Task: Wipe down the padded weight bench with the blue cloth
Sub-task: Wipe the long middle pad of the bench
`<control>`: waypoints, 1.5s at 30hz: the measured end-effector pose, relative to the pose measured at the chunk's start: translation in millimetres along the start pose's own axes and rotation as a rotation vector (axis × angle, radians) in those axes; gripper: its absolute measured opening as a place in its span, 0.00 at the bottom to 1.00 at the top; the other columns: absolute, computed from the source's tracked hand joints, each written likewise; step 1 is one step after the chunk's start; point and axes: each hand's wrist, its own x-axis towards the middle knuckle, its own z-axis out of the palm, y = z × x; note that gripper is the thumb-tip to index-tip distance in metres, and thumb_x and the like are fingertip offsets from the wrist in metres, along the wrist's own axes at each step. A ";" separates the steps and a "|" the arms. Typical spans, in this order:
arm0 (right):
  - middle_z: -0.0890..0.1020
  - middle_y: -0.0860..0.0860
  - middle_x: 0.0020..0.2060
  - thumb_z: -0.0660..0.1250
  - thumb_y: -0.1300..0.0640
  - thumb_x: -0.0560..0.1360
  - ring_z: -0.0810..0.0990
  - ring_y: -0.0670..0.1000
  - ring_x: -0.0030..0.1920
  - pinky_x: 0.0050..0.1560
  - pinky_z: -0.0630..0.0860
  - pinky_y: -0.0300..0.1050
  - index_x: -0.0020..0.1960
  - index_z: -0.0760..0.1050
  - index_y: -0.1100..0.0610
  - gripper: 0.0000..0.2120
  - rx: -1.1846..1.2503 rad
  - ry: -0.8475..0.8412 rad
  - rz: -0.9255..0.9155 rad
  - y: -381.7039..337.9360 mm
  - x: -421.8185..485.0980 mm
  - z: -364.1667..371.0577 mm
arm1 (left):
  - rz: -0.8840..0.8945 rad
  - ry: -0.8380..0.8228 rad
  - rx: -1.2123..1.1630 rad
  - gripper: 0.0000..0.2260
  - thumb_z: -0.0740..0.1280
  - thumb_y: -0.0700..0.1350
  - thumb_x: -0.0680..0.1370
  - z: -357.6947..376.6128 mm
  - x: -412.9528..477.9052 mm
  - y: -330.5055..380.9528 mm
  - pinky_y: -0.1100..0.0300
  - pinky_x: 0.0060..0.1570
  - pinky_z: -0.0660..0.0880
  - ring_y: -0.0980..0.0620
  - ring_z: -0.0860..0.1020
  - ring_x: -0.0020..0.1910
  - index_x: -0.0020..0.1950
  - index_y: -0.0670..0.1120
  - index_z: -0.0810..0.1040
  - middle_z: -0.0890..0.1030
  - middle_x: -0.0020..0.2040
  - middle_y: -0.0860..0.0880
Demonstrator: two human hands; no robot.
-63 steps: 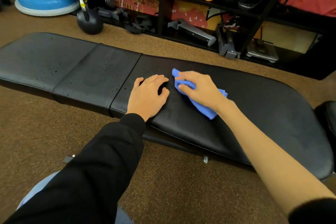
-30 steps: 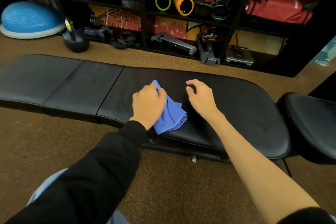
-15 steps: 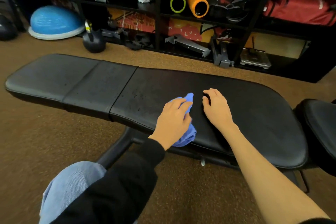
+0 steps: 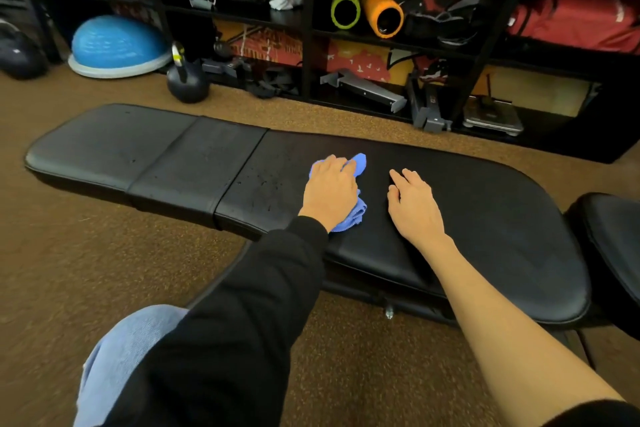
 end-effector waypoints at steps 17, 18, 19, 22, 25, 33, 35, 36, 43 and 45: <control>0.64 0.59 0.73 0.51 0.56 0.82 0.60 0.58 0.73 0.72 0.57 0.51 0.74 0.61 0.61 0.21 -0.086 -0.021 -0.012 1.4 2.1 2.0 | -0.045 -0.023 -0.033 0.21 0.56 0.41 0.82 -8.5 7.9 -54.6 0.53 0.66 0.65 0.43 0.67 0.69 0.75 0.48 0.64 0.67 0.72 0.42; 0.64 0.59 0.72 0.51 0.56 0.82 0.60 0.58 0.73 0.72 0.57 0.51 0.74 0.61 0.61 0.21 -0.094 -0.024 -0.013 0.5 2.5 1.4 | -0.058 -0.023 0.007 0.21 0.56 0.42 0.82 -5.3 13.7 -48.9 0.51 0.67 0.64 0.43 0.66 0.70 0.76 0.48 0.63 0.67 0.72 0.42; 0.64 0.59 0.72 0.51 0.57 0.82 0.60 0.58 0.73 0.72 0.57 0.51 0.73 0.61 0.61 0.21 -0.103 -0.024 -0.019 -0.6 2.7 0.5 | -0.055 -0.007 0.024 0.21 0.57 0.44 0.82 -2.6 16.7 -41.8 0.50 0.66 0.64 0.43 0.66 0.70 0.75 0.48 0.64 0.68 0.71 0.42; 0.66 0.60 0.71 0.51 0.57 0.82 0.61 0.58 0.72 0.71 0.58 0.51 0.73 0.62 0.62 0.21 -0.100 -0.015 -0.023 -2.9 2.5 -1.8 | 0.013 0.077 -0.067 0.17 0.57 0.45 0.81 -1.9 9.6 -19.8 0.51 0.62 0.66 0.43 0.71 0.65 0.69 0.45 0.73 0.75 0.65 0.42; 0.66 0.60 0.71 0.51 0.58 0.82 0.61 0.59 0.72 0.70 0.58 0.51 0.73 0.62 0.62 0.21 -0.094 -0.017 -0.029 -3.7 1.1 -2.9 | 0.125 0.072 -0.173 0.16 0.59 0.44 0.81 -5.7 -20.7 -8.3 0.54 0.64 0.65 0.45 0.70 0.67 0.69 0.47 0.73 0.75 0.66 0.45; 0.64 0.60 0.72 0.50 0.53 0.82 0.60 0.58 0.73 0.71 0.58 0.53 0.74 0.60 0.62 0.23 -0.174 -0.051 -0.049 1.6 4.5 1.0 | 0.165 -0.013 -0.212 0.17 0.57 0.45 0.83 -18.3 -42.5 -41.4 0.58 0.60 0.70 0.52 0.69 0.67 0.72 0.54 0.70 0.72 0.68 0.52; 0.63 0.60 0.73 0.50 0.52 0.82 0.59 0.58 0.74 0.72 0.58 0.53 0.74 0.59 0.61 0.24 -0.189 -0.058 -0.036 1.5 5.7 2.8 | 0.121 0.009 -0.173 0.17 0.57 0.45 0.82 -14.9 -27.5 -44.5 0.58 0.58 0.71 0.49 0.71 0.65 0.71 0.52 0.71 0.72 0.68 0.49; 0.63 0.60 0.73 0.50 0.51 0.82 0.59 0.58 0.74 0.72 0.58 0.53 0.74 0.59 0.61 0.24 -0.199 -0.059 -0.034 1.5 6.3 3.5 | 0.089 0.017 -0.149 0.17 0.57 0.44 0.82 -11.5 -18.3 -44.3 0.57 0.58 0.70 0.47 0.72 0.65 0.71 0.51 0.71 0.72 0.68 0.48; 0.64 0.60 0.72 0.50 0.52 0.81 0.59 0.58 0.74 0.71 0.58 0.53 0.74 0.60 0.61 0.24 -0.214 -0.054 -0.030 -0.3 7.4 3.2 | -0.025 0.047 0.031 0.22 0.53 0.49 0.83 5.1 11.1 -16.4 0.48 0.68 0.61 0.41 0.62 0.73 0.77 0.50 0.58 0.63 0.73 0.38; 0.64 0.61 0.72 0.51 0.52 0.81 0.59 0.58 0.74 0.71 0.58 0.53 0.74 0.60 0.61 0.24 -0.205 -0.055 -0.028 0.1 6.9 3.5 | 0.089 0.068 -0.033 0.19 0.56 0.45 0.82 2.2 -2.2 -14.3 0.48 0.67 0.63 0.40 0.65 0.70 0.74 0.50 0.65 0.67 0.71 0.39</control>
